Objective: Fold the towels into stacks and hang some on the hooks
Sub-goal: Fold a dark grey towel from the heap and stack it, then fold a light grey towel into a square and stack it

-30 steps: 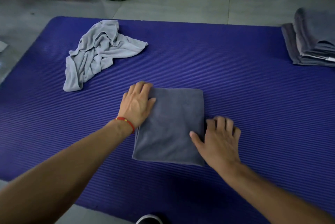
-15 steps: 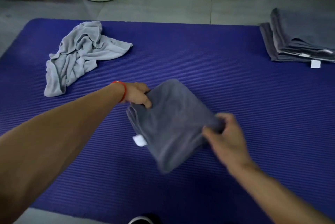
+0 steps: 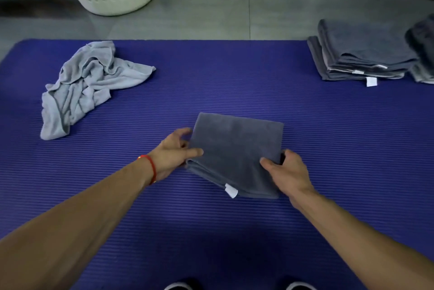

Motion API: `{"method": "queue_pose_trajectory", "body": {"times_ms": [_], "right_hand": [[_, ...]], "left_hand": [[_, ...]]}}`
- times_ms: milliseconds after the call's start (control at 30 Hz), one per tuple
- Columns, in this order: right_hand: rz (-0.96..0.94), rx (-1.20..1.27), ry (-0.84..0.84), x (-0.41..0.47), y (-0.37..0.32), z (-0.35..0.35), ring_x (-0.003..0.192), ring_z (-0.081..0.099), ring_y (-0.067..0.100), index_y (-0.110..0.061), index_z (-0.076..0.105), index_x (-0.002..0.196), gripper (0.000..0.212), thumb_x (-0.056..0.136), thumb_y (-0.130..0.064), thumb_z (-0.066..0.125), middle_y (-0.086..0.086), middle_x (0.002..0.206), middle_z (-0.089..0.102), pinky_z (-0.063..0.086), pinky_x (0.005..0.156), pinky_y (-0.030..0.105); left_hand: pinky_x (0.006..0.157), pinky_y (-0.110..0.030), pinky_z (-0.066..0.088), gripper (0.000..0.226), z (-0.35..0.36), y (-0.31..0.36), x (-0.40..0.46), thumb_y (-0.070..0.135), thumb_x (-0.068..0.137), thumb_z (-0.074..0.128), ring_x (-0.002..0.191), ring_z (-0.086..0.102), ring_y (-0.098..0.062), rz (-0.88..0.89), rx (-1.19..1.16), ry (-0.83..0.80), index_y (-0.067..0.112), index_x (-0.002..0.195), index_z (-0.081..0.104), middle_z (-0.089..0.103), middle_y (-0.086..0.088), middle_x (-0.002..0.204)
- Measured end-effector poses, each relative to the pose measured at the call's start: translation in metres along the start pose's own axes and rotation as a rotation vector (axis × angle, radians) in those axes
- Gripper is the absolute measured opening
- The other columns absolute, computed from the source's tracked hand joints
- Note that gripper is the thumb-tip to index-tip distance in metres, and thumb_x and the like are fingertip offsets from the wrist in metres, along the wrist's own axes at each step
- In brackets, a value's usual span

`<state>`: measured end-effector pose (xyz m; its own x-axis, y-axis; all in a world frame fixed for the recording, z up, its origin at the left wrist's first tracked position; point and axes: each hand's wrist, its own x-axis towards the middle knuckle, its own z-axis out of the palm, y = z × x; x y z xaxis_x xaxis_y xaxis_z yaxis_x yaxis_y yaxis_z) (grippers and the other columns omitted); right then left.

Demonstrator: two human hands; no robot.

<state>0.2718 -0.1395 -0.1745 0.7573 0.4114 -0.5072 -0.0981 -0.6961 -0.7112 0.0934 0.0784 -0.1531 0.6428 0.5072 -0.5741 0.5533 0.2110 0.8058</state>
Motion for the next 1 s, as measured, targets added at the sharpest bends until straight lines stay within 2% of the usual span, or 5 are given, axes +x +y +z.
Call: {"method": "queue_pose_trajectory", "body": {"times_ms": [100,267,400,700,1000], "right_hand": [[0.043,0.236,-0.011,-0.016,-0.006,-0.029,0.09,0.073,0.014,-0.022,0.066,0.112,0.031,0.087,-0.032,0.08,-0.003,0.102,0.075,0.062,0.08,0.036],[0.064,0.405,-0.142,-0.035,0.012,-0.1,0.098,0.075,0.02,-0.052,0.05,0.135,0.066,0.09,-0.013,0.077,0.004,0.113,0.071,0.062,0.083,0.039],[0.163,0.649,-0.235,-0.033,0.029,-0.153,0.104,0.074,0.022,-0.027,0.071,0.125,0.042,0.092,-0.001,0.065,0.005,0.12,0.074,0.059,0.082,0.035],[-0.083,0.481,0.072,0.049,0.01,-0.252,0.111,0.071,0.022,-0.025,0.076,0.119,0.044,0.095,0.006,0.056,0.003,0.118,0.075,0.055,0.092,0.036],[-0.394,0.274,0.476,0.198,-0.087,-0.34,0.101,0.069,0.003,-0.026,0.072,0.124,0.046,0.088,0.0,0.061,-0.006,0.117,0.071,0.055,0.081,0.014]], "left_hand": [[0.088,-0.039,0.06,0.088,0.006,0.02,-0.014,-0.003,0.093,0.065,0.11,0.07,-0.03,0.014,-0.165,-0.186,0.058,0.145,0.03,0.072,-0.013,0.12],[0.093,-0.038,0.058,0.062,0.057,0.045,-0.017,-0.004,0.093,0.064,0.118,0.067,-0.024,0.094,-0.116,-0.327,0.037,0.139,0.056,0.064,-0.008,0.135],[0.101,-0.036,0.054,0.061,0.101,0.071,-0.001,-0.004,0.09,0.069,0.126,0.061,-0.012,0.194,-0.09,-0.387,0.033,0.138,0.06,0.059,0.004,0.142],[0.083,-0.045,0.062,0.078,0.177,0.163,0.061,0.003,0.094,0.068,0.11,0.07,-0.017,0.342,0.121,-0.477,0.041,0.153,0.035,0.047,0.017,0.148],[0.082,-0.034,0.06,0.08,0.248,0.289,0.163,-0.007,0.095,0.059,0.108,0.068,-0.009,0.588,-0.025,-0.249,0.033,0.158,0.03,0.055,0.014,0.137]]}}
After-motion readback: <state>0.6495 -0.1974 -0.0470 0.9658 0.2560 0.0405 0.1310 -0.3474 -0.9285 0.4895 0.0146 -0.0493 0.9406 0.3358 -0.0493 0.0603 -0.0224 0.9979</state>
